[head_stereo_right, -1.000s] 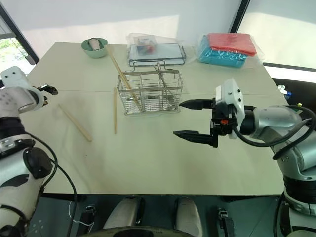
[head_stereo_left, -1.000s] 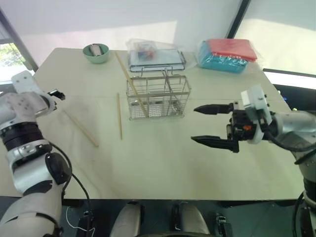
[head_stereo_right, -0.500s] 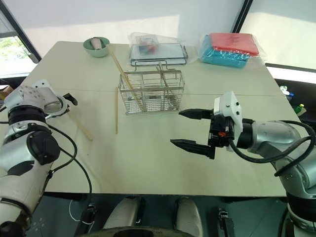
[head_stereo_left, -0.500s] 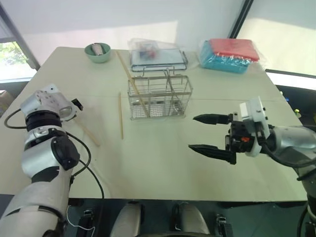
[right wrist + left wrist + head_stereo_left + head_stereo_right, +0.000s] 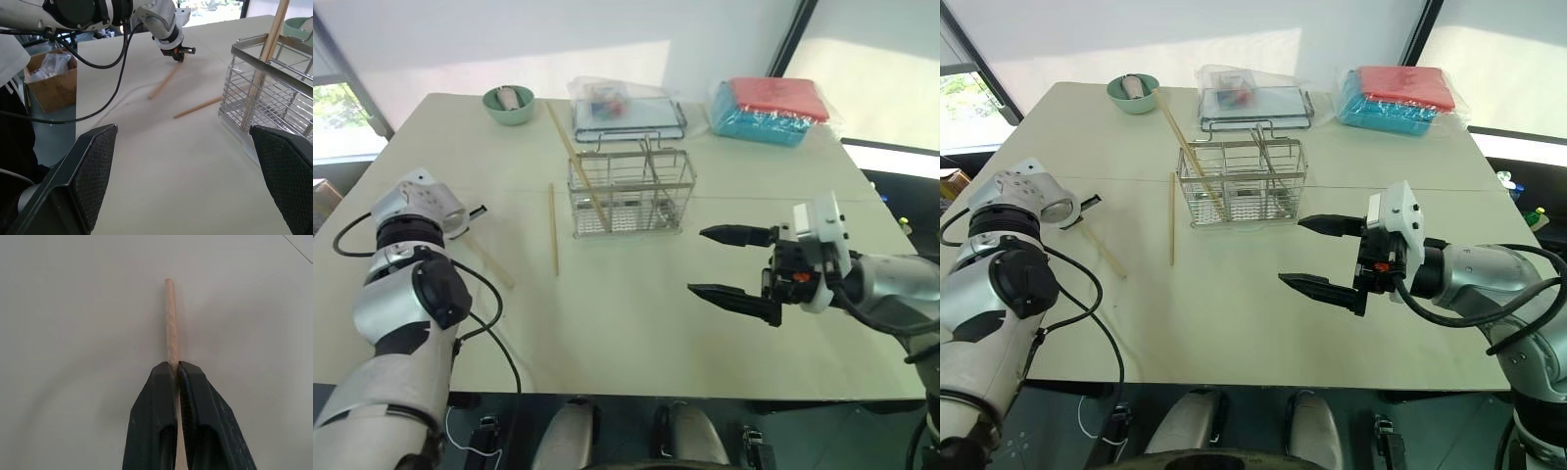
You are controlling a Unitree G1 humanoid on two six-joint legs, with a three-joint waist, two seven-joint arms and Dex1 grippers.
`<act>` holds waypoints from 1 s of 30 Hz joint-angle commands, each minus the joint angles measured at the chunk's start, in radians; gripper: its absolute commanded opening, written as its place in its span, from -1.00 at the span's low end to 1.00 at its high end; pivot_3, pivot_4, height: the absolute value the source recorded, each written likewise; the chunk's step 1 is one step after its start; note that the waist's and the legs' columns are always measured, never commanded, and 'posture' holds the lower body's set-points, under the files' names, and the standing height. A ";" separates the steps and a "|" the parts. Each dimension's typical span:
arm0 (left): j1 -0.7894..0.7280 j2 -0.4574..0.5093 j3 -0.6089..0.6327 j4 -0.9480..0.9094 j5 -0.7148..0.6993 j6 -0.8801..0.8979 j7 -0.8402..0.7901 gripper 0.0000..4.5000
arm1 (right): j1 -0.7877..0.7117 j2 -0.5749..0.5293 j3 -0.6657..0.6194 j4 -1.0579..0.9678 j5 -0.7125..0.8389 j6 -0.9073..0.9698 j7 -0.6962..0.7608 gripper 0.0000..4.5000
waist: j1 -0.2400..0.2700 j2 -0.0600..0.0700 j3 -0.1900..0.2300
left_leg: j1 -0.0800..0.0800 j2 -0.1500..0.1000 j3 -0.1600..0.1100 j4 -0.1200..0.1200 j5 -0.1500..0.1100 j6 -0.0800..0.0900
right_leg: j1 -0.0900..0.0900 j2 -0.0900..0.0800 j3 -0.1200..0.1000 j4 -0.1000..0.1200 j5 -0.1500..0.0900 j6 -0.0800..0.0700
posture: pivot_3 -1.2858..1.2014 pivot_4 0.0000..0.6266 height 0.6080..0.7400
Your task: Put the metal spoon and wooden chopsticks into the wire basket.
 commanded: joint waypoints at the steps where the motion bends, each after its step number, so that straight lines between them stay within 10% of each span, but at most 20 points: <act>1: -0.022 0.010 0.018 0.014 -0.030 -0.008 0.013 -0.99 | -0.010 -0.014 -0.037 -0.017 0.024 -0.015 -0.005 1.00 | 0.000 0.000 0.000 | 0.000 0.000 0.000 0.000 0.000 0.000 | 0.000 0.000 0.000 0.000 0.000 0.000 | 0.03 -0.52 -0.10; 7: -0.010 0.027 0.029 -0.007 -0.054 -0.015 0.010 -0.99 | -0.011 -0.015 -0.027 -0.004 0.017 -0.020 -0.002 1.00 | -0.001 0.000 0.000 | 0.000 0.000 0.000 0.000 0.000 0.000 | 0.000 0.000 0.000 0.000 0.000 0.000 | 0.03 -0.52 -0.10; 18: -0.151 0.102 -0.124 -0.358 -0.082 -0.382 -0.560 -0.99 | -0.019 -0.041 -0.034 0.010 0.035 0.001 0.006 1.00 | -0.002 -0.002 0.001 | -0.001 0.001 0.000 -0.001 0.003 -0.005 | -0.001 0.000 0.000 -0.002 0.000 0.000 | 0.03 -0.52 -0.10; 30: -0.228 -0.108 -0.259 -0.709 -0.273 -0.342 -0.884 -0.99 | 0.051 -0.017 -0.038 -0.052 0.055 -0.007 -0.081 1.00 | -0.002 0.002 0.001 | 0.000 0.000 0.000 0.001 -0.001 0.002 | 0.007 0.001 -0.001 -0.012 0.003 0.004 | 0.03 -0.52 -0.10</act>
